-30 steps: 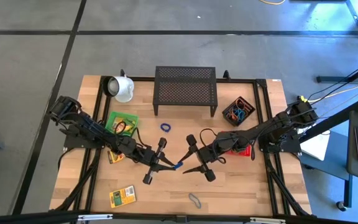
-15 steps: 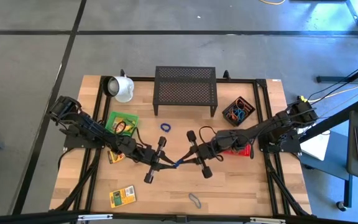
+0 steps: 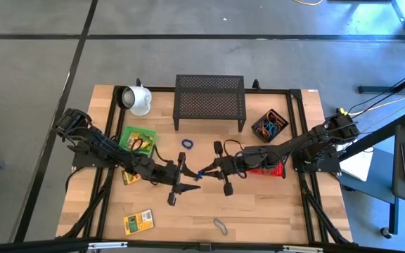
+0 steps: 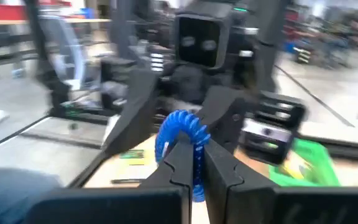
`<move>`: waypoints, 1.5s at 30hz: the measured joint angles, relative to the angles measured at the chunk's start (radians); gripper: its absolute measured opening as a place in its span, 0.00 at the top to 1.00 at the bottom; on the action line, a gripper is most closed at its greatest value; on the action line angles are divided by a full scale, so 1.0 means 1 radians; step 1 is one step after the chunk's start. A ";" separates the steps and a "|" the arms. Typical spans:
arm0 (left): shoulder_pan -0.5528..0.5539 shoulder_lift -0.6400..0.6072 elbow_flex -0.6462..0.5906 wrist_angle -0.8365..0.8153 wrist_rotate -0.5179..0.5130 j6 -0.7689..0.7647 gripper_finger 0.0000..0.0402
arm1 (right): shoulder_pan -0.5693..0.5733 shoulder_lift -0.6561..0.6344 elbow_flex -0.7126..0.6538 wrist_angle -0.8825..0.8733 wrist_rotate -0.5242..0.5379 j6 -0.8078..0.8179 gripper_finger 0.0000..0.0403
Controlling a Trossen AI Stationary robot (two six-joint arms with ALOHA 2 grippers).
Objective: Pick & Place Office Desk Supplies
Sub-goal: Put the blue spring keychain into the orange bin
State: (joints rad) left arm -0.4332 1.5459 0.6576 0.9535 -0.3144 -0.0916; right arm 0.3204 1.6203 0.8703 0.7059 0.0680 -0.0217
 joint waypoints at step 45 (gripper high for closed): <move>0.017 0.002 0.000 -0.567 -0.425 -0.370 0.57 | 0.083 -0.293 0.001 -1.724 0.151 1.088 0.95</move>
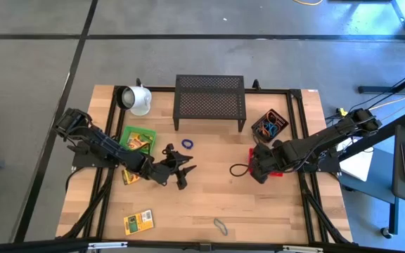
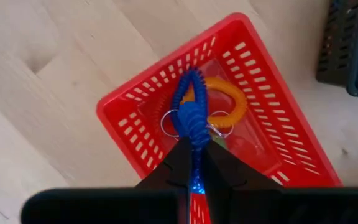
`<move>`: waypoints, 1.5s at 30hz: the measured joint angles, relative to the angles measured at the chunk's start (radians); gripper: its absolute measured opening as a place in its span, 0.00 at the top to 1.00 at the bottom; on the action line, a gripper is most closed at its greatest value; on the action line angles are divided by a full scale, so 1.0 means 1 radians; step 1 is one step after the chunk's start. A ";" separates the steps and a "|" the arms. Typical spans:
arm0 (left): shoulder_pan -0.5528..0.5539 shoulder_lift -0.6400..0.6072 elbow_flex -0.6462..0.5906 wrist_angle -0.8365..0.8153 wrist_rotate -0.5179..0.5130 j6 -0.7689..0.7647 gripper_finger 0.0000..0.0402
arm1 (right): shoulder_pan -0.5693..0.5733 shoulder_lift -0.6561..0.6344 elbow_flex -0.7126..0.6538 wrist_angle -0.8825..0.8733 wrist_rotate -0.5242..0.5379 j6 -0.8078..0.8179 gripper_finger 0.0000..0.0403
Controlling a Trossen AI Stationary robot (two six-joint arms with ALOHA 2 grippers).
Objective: Pick & Place Office Desk Supplies
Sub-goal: Put the blue spring keychain into the orange bin, then put the blue spring rubber keychain into the orange bin
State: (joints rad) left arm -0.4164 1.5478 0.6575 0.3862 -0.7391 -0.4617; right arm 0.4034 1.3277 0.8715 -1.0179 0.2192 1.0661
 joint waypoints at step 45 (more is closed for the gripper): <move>0.285 0.116 -0.001 -0.226 0.146 -0.079 0.44 | 0.000 0.001 0.000 0.041 0.001 -0.001 0.51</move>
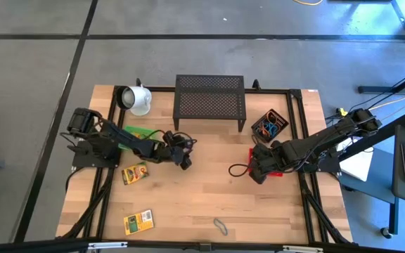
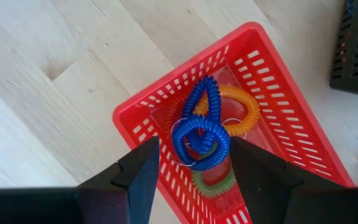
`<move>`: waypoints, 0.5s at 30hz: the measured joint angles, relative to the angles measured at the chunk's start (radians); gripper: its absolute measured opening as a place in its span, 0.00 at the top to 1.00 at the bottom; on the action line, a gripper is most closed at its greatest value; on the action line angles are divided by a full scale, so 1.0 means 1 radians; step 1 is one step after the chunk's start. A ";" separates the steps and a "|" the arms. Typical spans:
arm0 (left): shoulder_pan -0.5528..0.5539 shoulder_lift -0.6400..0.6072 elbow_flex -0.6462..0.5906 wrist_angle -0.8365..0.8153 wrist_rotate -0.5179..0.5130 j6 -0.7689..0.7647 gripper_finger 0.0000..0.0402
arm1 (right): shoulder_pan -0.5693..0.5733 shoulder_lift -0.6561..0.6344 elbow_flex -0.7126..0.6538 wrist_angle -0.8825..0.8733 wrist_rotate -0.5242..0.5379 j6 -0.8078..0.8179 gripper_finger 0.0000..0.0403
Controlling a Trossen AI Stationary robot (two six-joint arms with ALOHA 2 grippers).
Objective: Pick & Place Office Desk Supplies
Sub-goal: Put the blue spring rubber keychain into the orange bin
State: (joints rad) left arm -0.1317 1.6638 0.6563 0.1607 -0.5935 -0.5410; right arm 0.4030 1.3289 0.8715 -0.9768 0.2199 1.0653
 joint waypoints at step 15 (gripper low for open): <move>0.098 0.098 0.005 0.012 0.220 0.125 0.46 | 0.000 0.000 0.000 0.009 0.007 -0.001 0.51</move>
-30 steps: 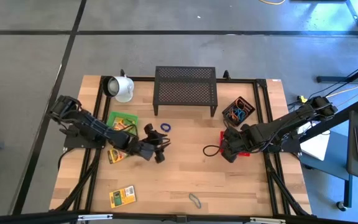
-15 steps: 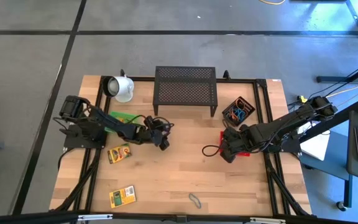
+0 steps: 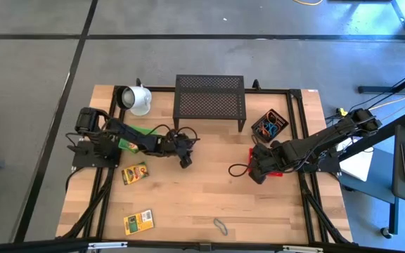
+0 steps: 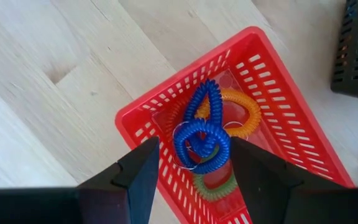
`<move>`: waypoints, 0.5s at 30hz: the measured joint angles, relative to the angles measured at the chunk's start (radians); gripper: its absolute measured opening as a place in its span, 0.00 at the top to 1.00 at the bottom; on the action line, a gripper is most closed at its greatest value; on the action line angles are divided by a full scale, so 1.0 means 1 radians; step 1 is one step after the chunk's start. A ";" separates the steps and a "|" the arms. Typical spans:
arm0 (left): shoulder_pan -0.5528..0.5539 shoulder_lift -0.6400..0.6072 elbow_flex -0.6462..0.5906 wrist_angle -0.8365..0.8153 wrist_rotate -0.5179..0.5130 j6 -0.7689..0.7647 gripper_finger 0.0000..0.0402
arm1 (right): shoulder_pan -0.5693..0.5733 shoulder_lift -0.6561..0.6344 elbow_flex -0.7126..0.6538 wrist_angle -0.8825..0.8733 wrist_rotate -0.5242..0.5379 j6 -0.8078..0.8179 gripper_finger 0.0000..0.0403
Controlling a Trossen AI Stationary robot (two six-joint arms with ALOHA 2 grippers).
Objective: Pick & Place Office Desk Supplies
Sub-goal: Put the blue spring rubber keychain into the orange bin
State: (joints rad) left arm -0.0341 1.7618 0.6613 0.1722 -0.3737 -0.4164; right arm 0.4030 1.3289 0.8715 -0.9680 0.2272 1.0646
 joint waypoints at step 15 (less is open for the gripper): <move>-0.009 0.012 0.001 -0.010 0.059 -0.012 0.95 | 0.000 0.000 0.000 0.012 0.027 -0.001 0.51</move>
State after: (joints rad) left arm -0.0434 1.7741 0.6627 0.1623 -0.3147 -0.4283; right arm 0.4026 1.3289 0.8715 -0.9562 0.2539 1.0634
